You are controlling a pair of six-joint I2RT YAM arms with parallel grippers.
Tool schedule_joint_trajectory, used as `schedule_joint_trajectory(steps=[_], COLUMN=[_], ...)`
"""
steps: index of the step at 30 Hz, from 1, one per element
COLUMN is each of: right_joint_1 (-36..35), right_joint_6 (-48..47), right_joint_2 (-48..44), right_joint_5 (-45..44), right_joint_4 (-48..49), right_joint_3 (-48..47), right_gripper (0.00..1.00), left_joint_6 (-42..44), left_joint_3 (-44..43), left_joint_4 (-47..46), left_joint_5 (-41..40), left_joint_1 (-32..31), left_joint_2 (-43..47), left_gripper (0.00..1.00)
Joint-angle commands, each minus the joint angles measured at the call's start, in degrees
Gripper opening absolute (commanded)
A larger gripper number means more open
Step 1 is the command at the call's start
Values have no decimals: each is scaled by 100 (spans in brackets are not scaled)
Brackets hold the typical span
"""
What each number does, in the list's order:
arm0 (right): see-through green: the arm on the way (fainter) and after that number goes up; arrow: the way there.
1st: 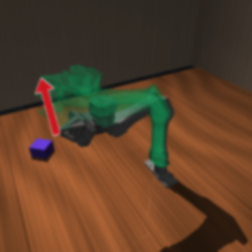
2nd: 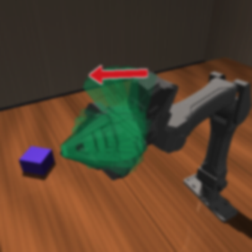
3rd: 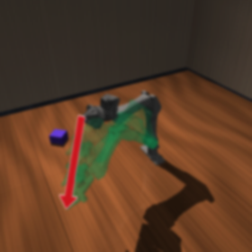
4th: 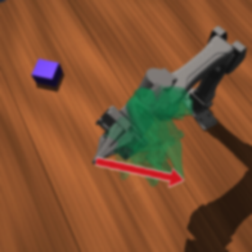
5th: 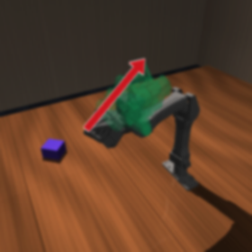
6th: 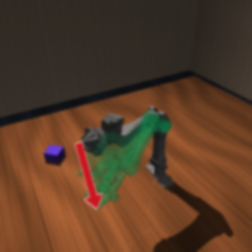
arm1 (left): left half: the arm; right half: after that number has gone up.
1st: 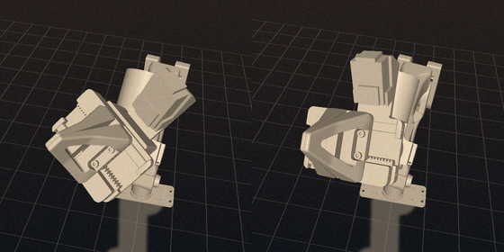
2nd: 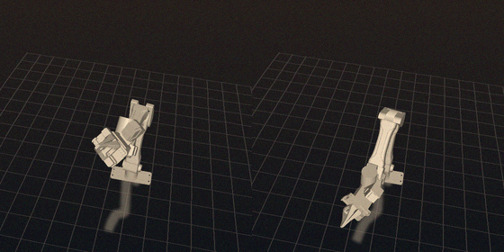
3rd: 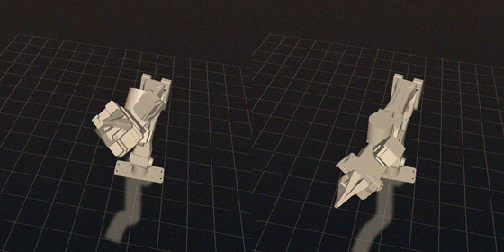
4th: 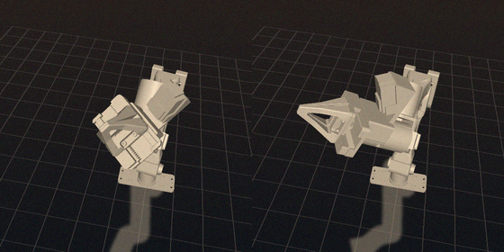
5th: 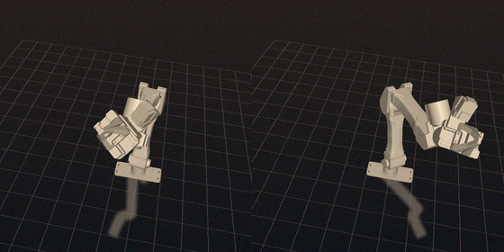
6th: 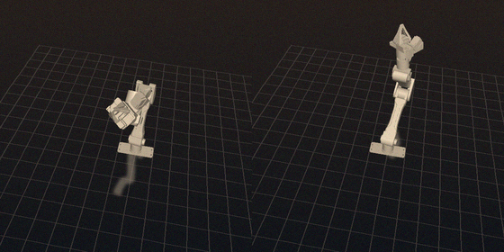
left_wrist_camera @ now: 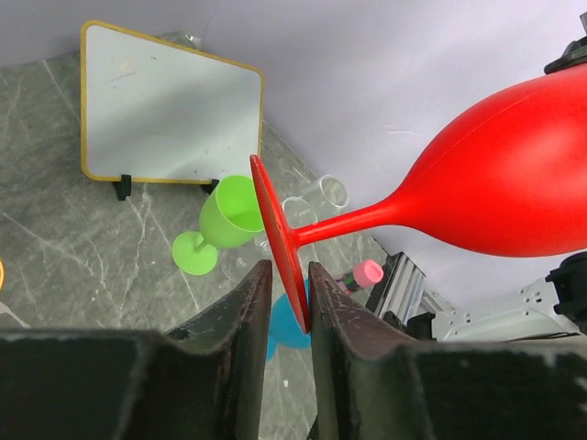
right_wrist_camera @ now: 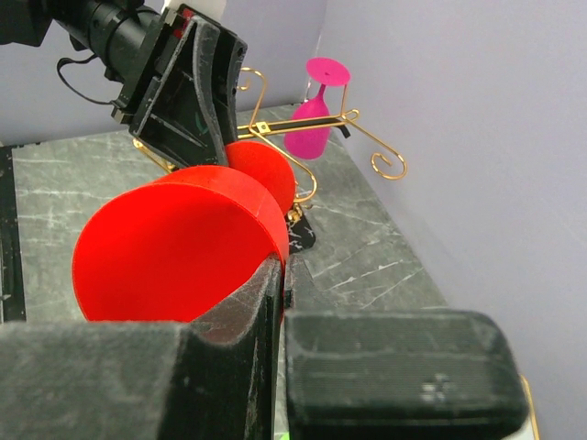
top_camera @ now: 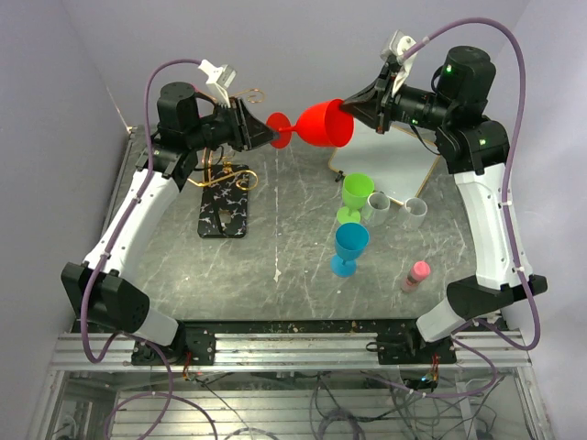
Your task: Place the wine glass upside down on the wine glass rack
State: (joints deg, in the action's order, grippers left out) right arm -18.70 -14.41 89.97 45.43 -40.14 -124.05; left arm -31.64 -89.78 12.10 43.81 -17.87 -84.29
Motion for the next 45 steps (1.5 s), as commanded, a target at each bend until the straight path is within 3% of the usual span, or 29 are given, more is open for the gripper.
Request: schedule_joint_trajectory(steps=[1, 4, 7, 10, 13, 17, 26, 31, 38, 45], right_joint_1=[26, 29, 28, 20, 27, 31, 159, 316, 459, 444], right_joint_6=[-61, -77, -70, -70, -78, -57, -62, -164, -734, -1759], right_joint_2=[-59, -60, -62, -99, -160, -273, -675, -900, -1274, -1498], right_joint_5=[-34, -42, -67, -98, -163, -218, -324, -335, -739, -858], right_joint_4=[124, 140, 180, 199, 200, 186, 124, 24, -274, -527], right_joint_3=[80, 121, 180, 269, 354, 437, 622, 697, 1646, 3027], right_gripper=[0, 0, 1, 17, 26, 51, 73, 80, 83, 86], left_joint_6=[99, 114, 118, 243, 453, 597, 966, 1550, 2884, 4221], left_joint_3=[-130, -103, -101, -76, -73, -75, -366, -844, -1383, -1937], left_joint_4=[-42, -59, -26, 40, 181, 346, 703, 1398, 2040, 2228], left_joint_5=[145, 128, 74, -4, -154, -371, -528, -1031, -2624, -4049], left_joint_1=[-74, -76, -76, -75, -61, 45, 831, 1250, 1261, 644], left_joint_2=[-54, -41, -1, 88, 202, 317, 600, 591, 659, 378], left_gripper=[26, 10, 7, 7, 7, 7, 7, 7, 7, 7])
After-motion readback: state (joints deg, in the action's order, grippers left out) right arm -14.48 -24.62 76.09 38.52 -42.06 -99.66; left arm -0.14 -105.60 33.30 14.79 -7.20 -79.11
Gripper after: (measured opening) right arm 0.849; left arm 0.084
